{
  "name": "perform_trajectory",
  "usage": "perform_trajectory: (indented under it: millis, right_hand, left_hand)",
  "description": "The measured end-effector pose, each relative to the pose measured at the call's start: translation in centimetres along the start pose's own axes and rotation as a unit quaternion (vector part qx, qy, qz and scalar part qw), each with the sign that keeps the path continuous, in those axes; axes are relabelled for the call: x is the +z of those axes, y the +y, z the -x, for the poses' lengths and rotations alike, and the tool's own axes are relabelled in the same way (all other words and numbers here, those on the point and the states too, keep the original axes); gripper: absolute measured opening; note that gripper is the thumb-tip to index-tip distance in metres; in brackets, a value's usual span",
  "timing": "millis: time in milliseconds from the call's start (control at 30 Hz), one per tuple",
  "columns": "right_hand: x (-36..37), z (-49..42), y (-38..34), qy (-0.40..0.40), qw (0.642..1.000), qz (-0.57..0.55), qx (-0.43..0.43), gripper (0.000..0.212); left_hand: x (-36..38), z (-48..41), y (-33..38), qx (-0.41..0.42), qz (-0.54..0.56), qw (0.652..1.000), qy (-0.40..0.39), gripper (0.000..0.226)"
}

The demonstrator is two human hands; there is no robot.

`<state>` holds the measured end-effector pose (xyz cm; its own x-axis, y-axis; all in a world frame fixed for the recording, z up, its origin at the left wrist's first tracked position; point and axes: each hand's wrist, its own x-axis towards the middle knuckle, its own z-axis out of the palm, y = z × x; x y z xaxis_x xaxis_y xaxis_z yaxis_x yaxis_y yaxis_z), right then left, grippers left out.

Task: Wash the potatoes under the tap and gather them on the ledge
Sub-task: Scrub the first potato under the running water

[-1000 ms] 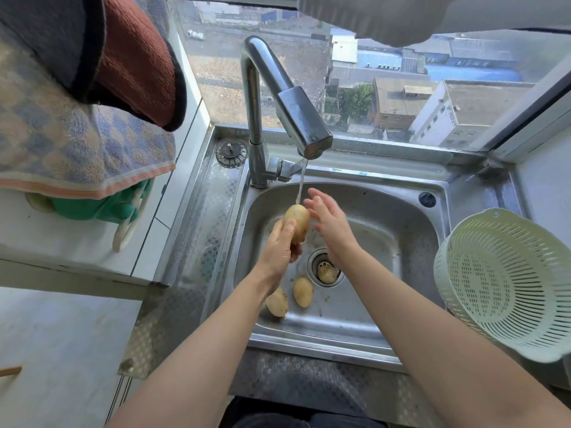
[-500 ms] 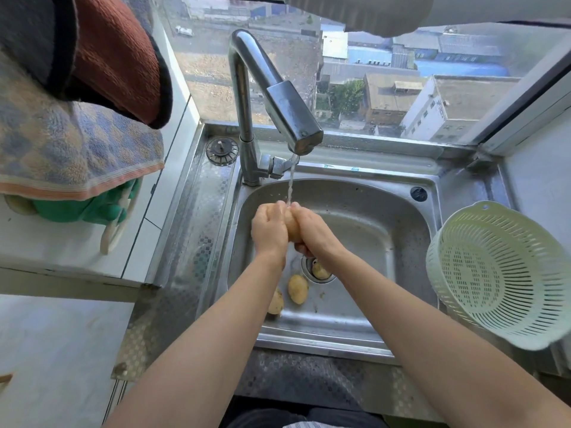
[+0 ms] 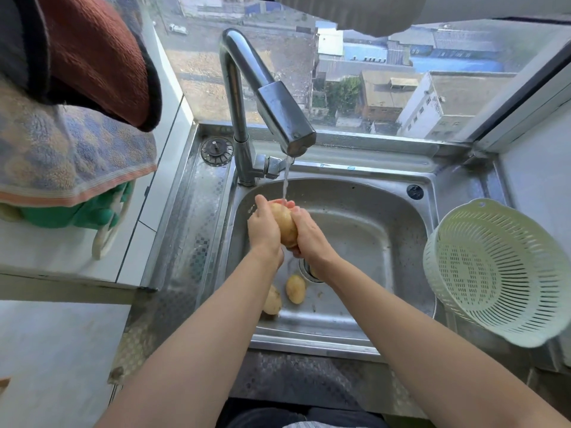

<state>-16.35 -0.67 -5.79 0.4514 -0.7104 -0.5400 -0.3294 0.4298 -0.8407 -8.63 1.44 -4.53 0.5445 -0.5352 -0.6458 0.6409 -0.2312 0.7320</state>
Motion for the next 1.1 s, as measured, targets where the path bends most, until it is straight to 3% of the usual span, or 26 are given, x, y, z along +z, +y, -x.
perform_trajectory:
  millis: [67, 133, 267, 367, 533, 600, 667, 767, 867, 967, 1033, 1100]
  right_hand:
    - [-0.2, -0.4, -0.7, 0.033, 0.999, -0.004, 0.031, 0.042]
    - [-0.5, -0.6, -1.4, 0.039, 0.999, 0.002, 0.03, 0.044]
    - [-0.2, -0.1, -1.2, -0.04, 0.998, 0.035, -0.022, 0.033]
    - [1.3, -0.4, -0.9, -0.11, 0.985, 0.102, -0.081, 0.05]
    - [3.1, -1.9, -2.4, 0.018, 0.965, 0.226, -0.133, 0.033]
    - [2.2, -2.2, -2.6, 0.075, 0.964, 0.227, -0.115, 0.045]
    - [1.1, -1.9, -2.6, 0.116, 0.971, 0.196, -0.078, 0.055]
    - [0.4, -1.0, -1.9, 0.102, 0.98, 0.155, -0.068, 0.055]
    - [0.0, 0.0, -0.5, 0.049, 0.977, 0.179, -0.102, 0.049]
    - [-0.4, 0.0, 0.0, 0.048, 0.986, 0.127, -0.099, 0.04]
    - [-0.6, -0.4, -0.3, 0.096, 0.987, 0.109, -0.073, 0.041]
    - [-0.6, -0.8, -0.6, 0.136, 0.984, 0.109, -0.038, 0.048]
  left_hand:
    - [-0.4, 0.3, -0.9, 0.025, -0.039, 0.996, -0.075, 0.032]
    - [-1.0, 0.3, -1.5, 0.047, -0.064, 0.992, -0.097, 0.021]
    - [-1.6, -1.0, -0.6, -0.034, 0.051, 0.998, -0.017, 0.029]
    - [-2.8, -1.6, -0.4, -0.103, 0.112, 0.988, 0.023, 0.043]
    - [-4.0, -1.3, -0.1, -0.102, 0.131, 0.985, -0.049, 0.047]
    - [-3.6, -1.1, -0.6, -0.031, 0.057, 0.994, -0.093, 0.036]
    - [-2.6, -0.6, -1.1, 0.025, 0.033, 0.995, -0.085, 0.023]
    - [-0.6, -0.2, -0.9, 0.048, 0.07, 0.996, -0.027, 0.014]
    - [0.5, -0.3, -0.4, 0.003, 0.126, 0.991, 0.05, 0.011]
    - [0.5, -0.2, -0.5, -0.029, 0.044, 0.993, 0.106, 0.024]
    - [0.1, 0.3, -0.9, -0.004, -0.004, 0.997, 0.077, 0.03]
    - [-0.4, 1.0, -1.4, 0.043, -0.034, 0.998, -0.019, 0.022]
